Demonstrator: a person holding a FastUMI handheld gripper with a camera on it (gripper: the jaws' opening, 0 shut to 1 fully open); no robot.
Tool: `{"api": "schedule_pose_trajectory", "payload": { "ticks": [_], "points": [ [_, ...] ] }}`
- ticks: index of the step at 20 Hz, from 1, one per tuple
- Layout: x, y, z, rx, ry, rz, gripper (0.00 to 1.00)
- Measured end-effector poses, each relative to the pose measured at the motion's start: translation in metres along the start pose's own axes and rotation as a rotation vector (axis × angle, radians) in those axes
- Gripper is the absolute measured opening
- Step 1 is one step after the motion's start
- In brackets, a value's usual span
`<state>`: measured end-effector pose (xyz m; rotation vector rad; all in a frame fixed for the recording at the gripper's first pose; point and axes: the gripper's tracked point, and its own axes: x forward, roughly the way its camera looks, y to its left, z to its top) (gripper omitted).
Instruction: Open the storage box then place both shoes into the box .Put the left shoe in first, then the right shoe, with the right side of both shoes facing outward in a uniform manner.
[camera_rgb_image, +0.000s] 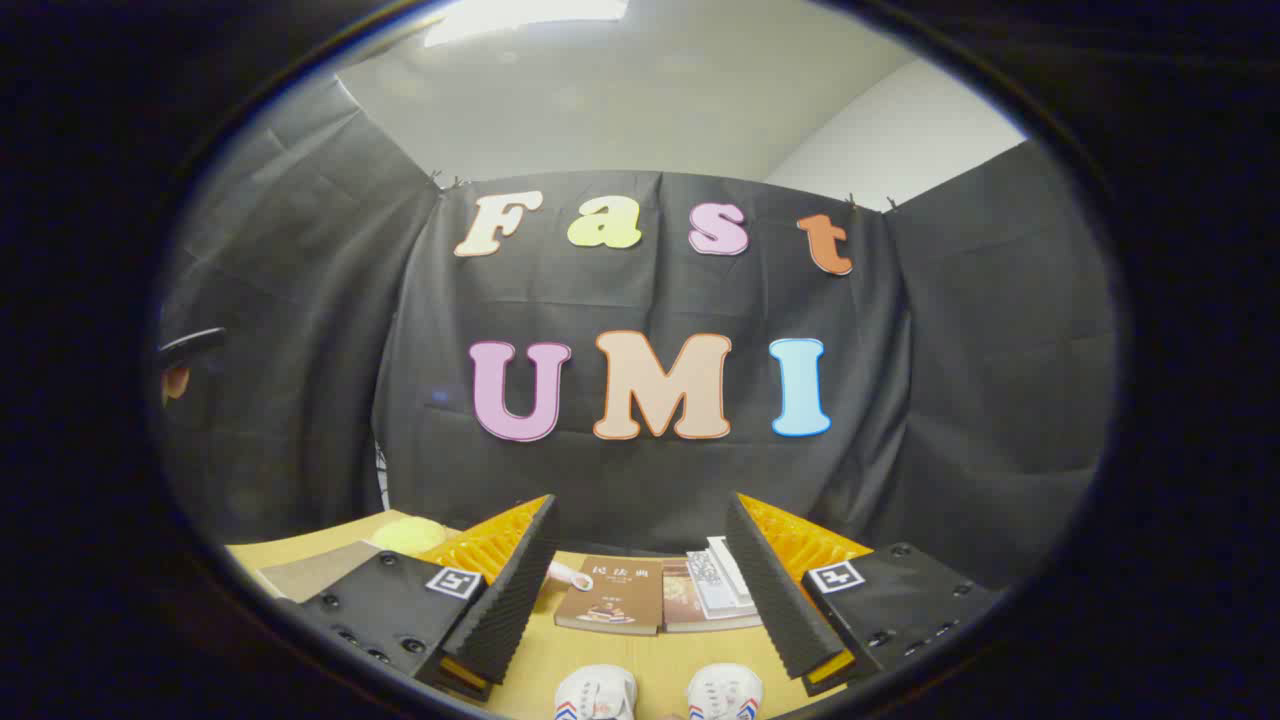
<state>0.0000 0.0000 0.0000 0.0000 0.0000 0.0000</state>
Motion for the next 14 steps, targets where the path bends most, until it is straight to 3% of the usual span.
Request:
{"api": "schedule_pose_trajectory", "payload": {
  "ticks": [14],
  "points": [
    [-0.0021, 0.0014, 0.0060, -0.029, -0.007, 0.017, 1.00]
  ]
}}
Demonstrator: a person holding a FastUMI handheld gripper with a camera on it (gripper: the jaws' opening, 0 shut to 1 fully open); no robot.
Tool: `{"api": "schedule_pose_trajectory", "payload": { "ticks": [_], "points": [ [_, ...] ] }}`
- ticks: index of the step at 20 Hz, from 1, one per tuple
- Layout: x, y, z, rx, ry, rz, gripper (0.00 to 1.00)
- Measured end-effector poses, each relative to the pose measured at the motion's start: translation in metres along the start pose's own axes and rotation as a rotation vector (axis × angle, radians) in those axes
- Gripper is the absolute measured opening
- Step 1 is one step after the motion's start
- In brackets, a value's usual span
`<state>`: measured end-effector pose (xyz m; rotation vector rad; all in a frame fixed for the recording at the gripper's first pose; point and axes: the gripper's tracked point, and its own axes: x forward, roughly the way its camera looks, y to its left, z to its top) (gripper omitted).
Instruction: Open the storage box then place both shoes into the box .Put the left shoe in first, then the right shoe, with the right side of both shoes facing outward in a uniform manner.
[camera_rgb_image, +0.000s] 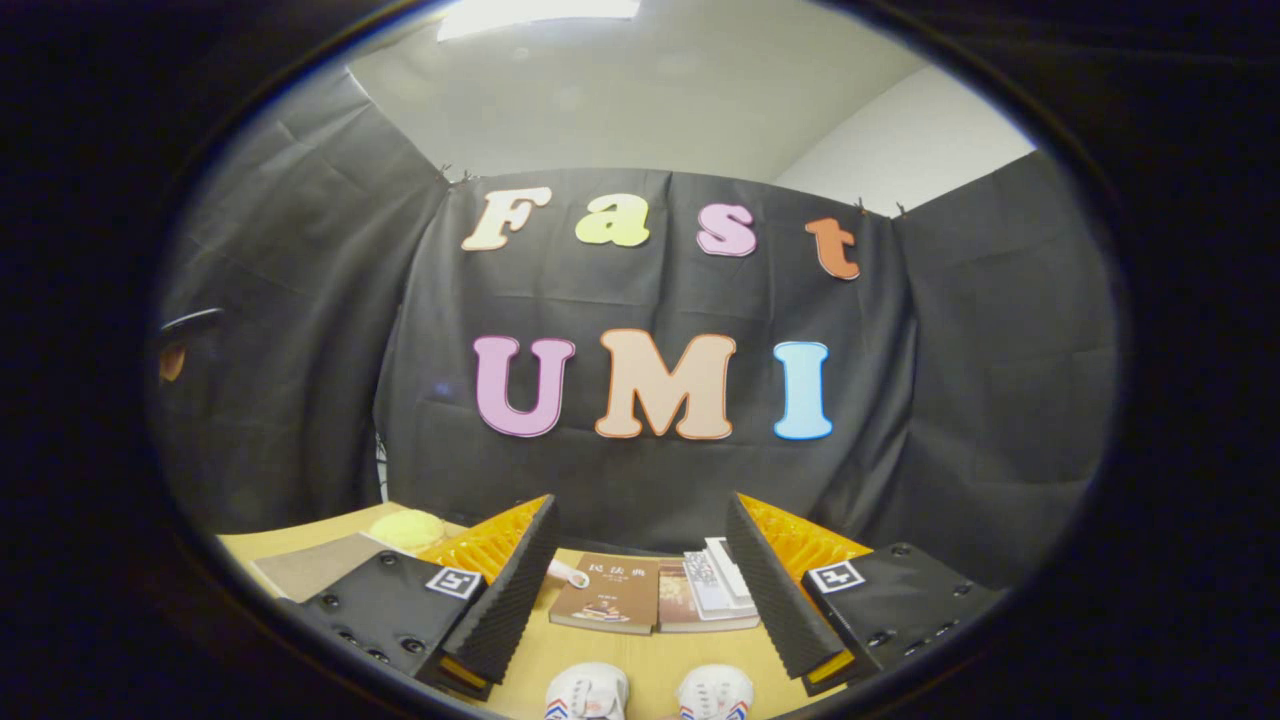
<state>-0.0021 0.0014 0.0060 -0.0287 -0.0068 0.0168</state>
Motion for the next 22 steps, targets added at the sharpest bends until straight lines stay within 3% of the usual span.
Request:
{"api": "schedule_pose_trajectory", "payload": {
  "ticks": [22],
  "points": [
    [-0.019, -0.018, -0.001, 0.021, -0.001, 0.005, 1.00]
  ]
}}
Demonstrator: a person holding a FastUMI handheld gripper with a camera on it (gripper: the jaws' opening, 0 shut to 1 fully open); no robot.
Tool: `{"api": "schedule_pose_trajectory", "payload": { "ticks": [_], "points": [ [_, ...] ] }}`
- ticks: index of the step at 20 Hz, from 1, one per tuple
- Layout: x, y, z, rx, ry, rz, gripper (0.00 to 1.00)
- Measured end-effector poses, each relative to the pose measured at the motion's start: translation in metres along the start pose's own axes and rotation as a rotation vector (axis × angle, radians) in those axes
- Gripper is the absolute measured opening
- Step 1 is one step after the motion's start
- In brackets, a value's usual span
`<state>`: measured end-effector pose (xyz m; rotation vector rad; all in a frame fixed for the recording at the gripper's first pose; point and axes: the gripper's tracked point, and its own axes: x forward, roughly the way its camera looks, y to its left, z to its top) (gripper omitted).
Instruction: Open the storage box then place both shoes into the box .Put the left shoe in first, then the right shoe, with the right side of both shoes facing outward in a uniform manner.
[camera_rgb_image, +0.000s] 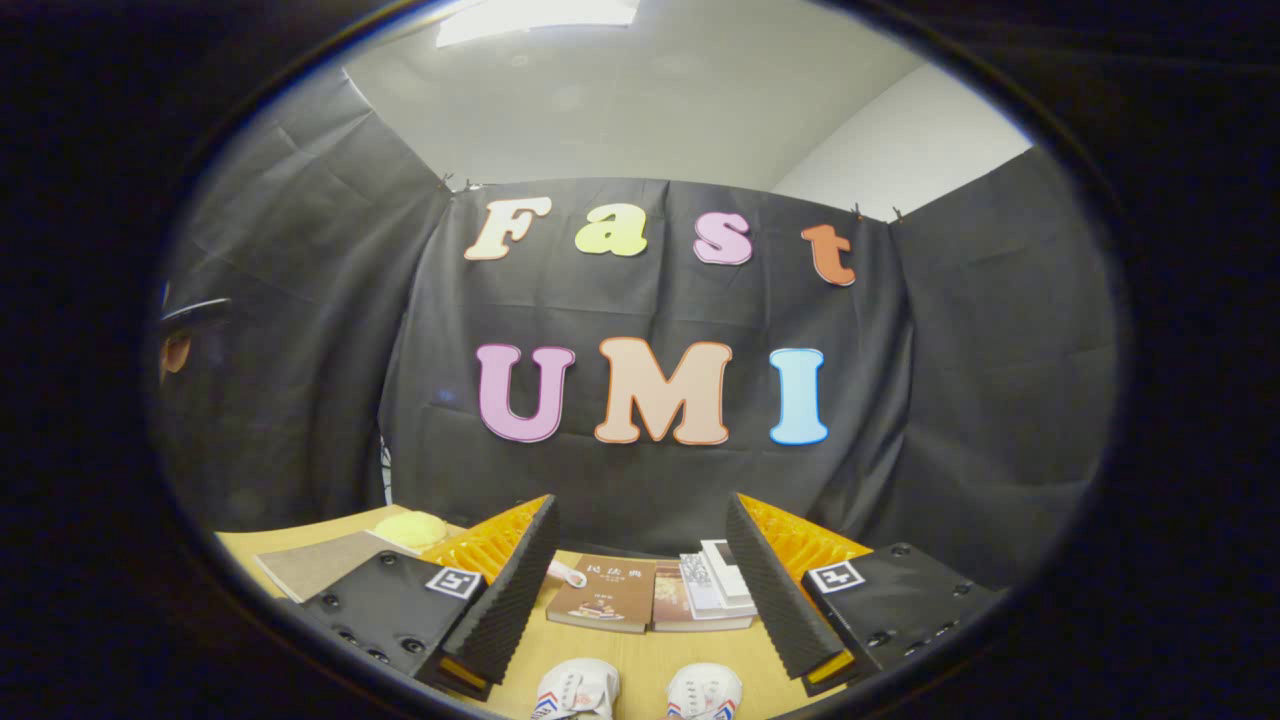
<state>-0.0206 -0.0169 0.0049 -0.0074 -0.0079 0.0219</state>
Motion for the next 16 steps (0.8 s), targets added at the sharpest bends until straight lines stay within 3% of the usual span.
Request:
{"api": "schedule_pose_trajectory", "payload": {
  "ticks": [9, 16],
  "points": [
    [-0.007, 0.018, -0.027, 0.143, 0.048, 0.105, 1.00],
    [-0.018, 0.048, -0.072, 0.414, 0.169, 0.197, 1.00]
  ]
}}
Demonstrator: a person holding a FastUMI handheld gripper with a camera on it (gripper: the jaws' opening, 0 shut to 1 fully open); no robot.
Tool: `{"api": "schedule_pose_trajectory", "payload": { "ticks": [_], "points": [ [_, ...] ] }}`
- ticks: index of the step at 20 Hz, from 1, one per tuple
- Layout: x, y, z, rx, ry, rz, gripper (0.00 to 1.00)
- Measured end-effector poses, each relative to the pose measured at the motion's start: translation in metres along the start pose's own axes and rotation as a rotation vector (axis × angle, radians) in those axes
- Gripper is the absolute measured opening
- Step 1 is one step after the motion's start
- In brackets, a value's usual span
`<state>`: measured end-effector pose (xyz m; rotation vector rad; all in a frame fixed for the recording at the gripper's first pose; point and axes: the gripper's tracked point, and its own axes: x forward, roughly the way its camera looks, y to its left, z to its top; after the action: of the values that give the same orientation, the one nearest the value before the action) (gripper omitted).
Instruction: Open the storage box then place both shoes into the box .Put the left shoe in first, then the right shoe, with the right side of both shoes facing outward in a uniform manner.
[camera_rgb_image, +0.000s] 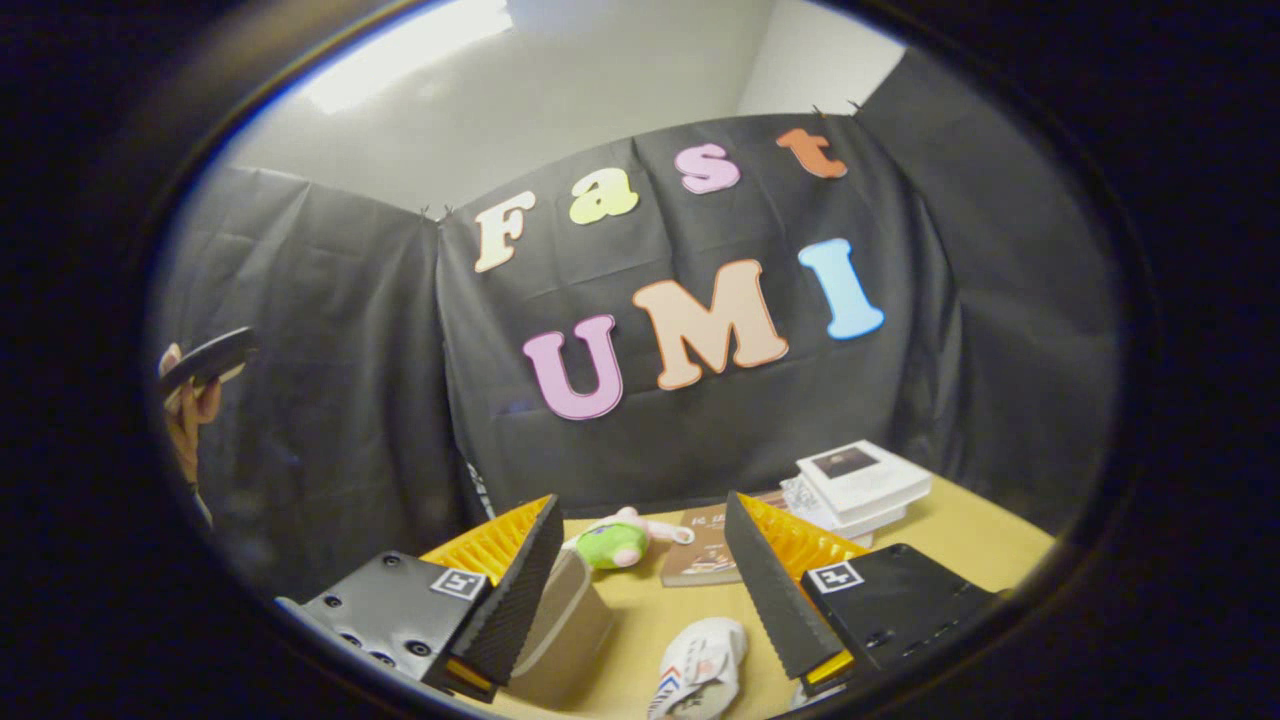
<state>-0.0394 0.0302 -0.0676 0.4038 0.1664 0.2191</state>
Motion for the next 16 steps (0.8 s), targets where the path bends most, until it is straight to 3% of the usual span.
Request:
{"api": "schedule_pose_trajectory", "payload": {
  "ticks": [5, 16],
  "points": [
    [0.008, 0.010, -0.045, 0.207, 0.132, 0.098, 1.00],
    [0.011, 0.037, -0.152, 0.709, 0.468, 0.221, 0.99]
  ]
}}
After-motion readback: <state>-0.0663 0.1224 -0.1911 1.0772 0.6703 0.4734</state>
